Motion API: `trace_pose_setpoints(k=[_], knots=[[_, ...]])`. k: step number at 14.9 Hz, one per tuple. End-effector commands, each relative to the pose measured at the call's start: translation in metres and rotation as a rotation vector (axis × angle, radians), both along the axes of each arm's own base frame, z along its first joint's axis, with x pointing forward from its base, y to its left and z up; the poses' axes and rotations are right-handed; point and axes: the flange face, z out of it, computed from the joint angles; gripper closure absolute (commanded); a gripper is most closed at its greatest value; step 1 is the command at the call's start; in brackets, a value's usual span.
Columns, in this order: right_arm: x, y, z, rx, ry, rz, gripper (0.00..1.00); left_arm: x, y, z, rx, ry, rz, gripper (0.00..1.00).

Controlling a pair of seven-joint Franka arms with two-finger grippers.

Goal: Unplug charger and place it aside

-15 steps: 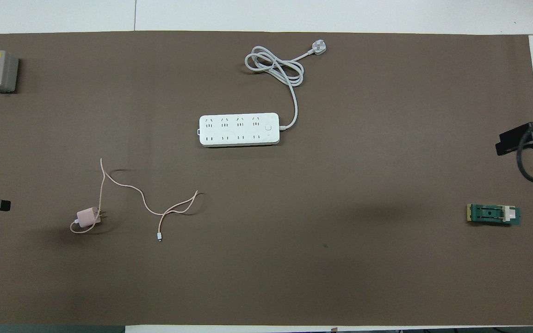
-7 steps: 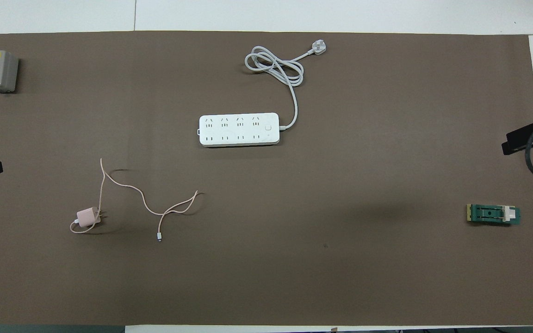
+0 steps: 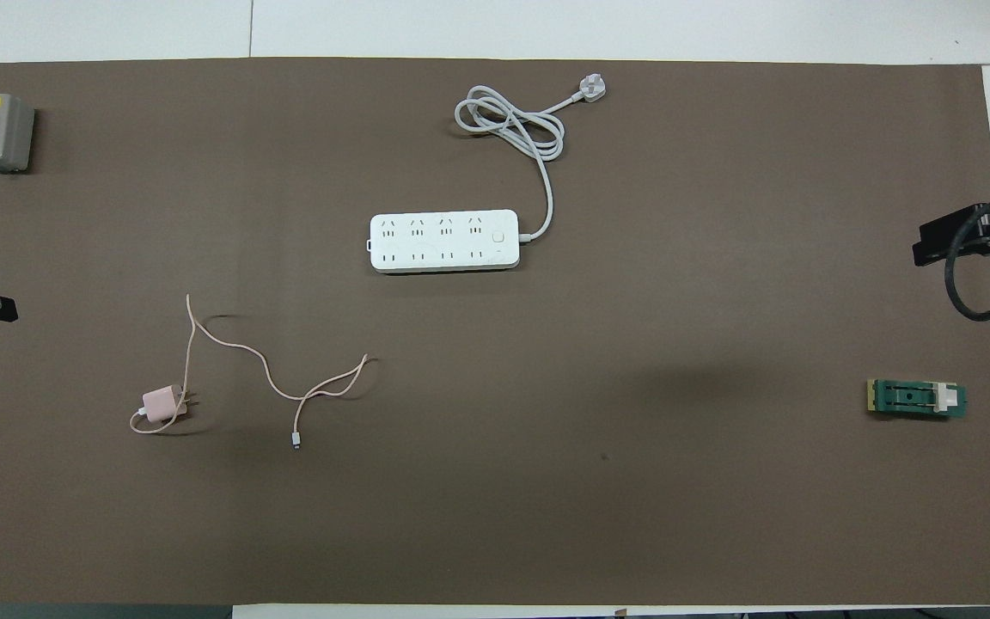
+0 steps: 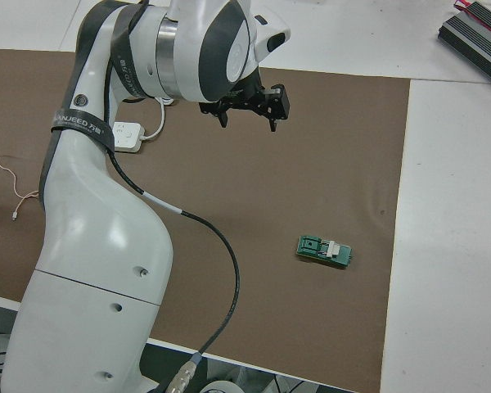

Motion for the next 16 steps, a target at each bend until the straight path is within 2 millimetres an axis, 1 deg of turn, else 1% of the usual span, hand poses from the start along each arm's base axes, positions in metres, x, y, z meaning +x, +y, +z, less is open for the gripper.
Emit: trace_pose_setpoints(k=[1,2,5,6,7,8,10,11,16], knots=[[0.002,0.001,0.001,0.009,-0.007,-0.006,0.0,0.01,0.001,0.001,0.018,-0.014,-0.079,0.0],[0.002,0.001,0.001,0.008,-0.005,-0.007,0.0,0.01,0.0,0.001,0.016,-0.019,-0.117,0.0],[0.001,0.002,0.001,0.008,0.001,-0.007,0.0,0.012,0.004,0.004,0.017,-0.022,-0.119,0.0],[0.001,0.004,0.0,0.009,0.004,-0.004,0.0,0.012,0.003,0.007,0.019,-0.025,-0.119,0.0],[0.002,0.004,0.0,0.008,0.003,-0.004,0.0,0.014,0.002,0.006,0.017,-0.019,-0.124,0.0],[0.001,0.004,0.0,0.009,0.004,-0.004,0.0,0.014,-0.013,0.007,0.016,-0.024,-0.153,0.0],[0.002,0.004,0.0,0.008,0.001,-0.004,0.0,0.012,0.003,0.008,0.001,-0.019,-0.128,0.0],[0.002,0.004,0.0,0.008,0.003,-0.004,0.0,0.011,0.006,0.008,-0.001,-0.014,-0.127,0.0],[0.002,0.004,0.0,0.008,0.001,-0.004,0.0,0.013,0.002,0.001,-0.002,-0.001,-0.134,0.0]])
